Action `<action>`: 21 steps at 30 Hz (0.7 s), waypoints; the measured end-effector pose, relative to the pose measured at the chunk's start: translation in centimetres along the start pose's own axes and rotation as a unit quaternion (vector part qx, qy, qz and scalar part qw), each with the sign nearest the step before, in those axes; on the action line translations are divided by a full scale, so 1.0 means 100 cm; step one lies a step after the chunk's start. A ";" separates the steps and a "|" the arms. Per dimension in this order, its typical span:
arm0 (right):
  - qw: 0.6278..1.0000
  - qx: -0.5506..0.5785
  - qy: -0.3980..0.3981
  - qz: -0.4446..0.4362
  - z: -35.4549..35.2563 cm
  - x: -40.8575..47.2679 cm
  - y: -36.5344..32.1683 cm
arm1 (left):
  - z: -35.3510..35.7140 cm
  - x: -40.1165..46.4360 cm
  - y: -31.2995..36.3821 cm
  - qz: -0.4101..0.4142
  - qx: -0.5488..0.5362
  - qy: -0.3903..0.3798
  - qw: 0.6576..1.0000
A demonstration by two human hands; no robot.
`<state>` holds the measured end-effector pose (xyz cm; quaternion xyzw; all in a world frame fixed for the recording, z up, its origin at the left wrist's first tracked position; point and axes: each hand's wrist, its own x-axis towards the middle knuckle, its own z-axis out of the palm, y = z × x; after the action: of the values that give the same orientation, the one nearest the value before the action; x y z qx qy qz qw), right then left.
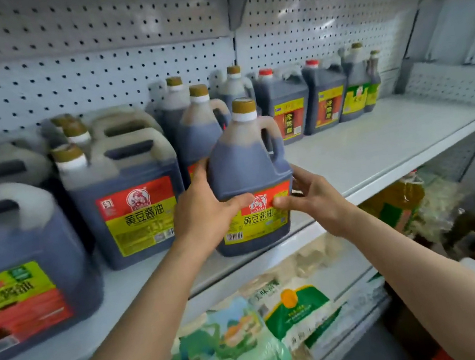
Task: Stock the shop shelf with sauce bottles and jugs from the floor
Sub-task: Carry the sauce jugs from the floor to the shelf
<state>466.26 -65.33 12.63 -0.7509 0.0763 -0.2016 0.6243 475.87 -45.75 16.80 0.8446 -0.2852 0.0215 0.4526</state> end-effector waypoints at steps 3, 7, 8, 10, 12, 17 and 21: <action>0.999 -0.030 -0.015 0.006 0.000 0.021 0.002 | 0.002 0.015 -0.008 0.006 0.022 0.013 1.000; 0.997 -0.062 -0.030 0.021 0.000 0.038 0.004 | 0.003 0.028 -0.013 0.001 0.047 0.007 0.999; 0.997 -0.063 -0.031 0.020 0.000 0.039 0.005 | 0.004 0.029 -0.014 0.001 0.052 0.008 0.999; 0.997 -0.064 -0.032 0.021 0.000 0.040 0.008 | 0.005 0.030 -0.016 0.004 0.060 0.010 0.998; 0.997 -0.066 -0.034 0.025 0.001 0.038 0.010 | 0.007 0.028 -0.016 0.005 0.063 0.012 0.998; 0.995 -0.085 -0.027 0.049 -0.002 0.031 0.006 | 0.017 0.015 -0.010 -0.010 0.047 0.045 0.998; 0.988 -0.118 0.065 0.079 -0.023 -0.001 0.000 | 0.033 -0.022 0.015 0.070 0.091 0.179 0.977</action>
<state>465.22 -67.42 12.91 -0.7959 0.1994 -0.1893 0.5394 472.59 -47.95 15.36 0.8427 -0.2544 0.2300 0.4150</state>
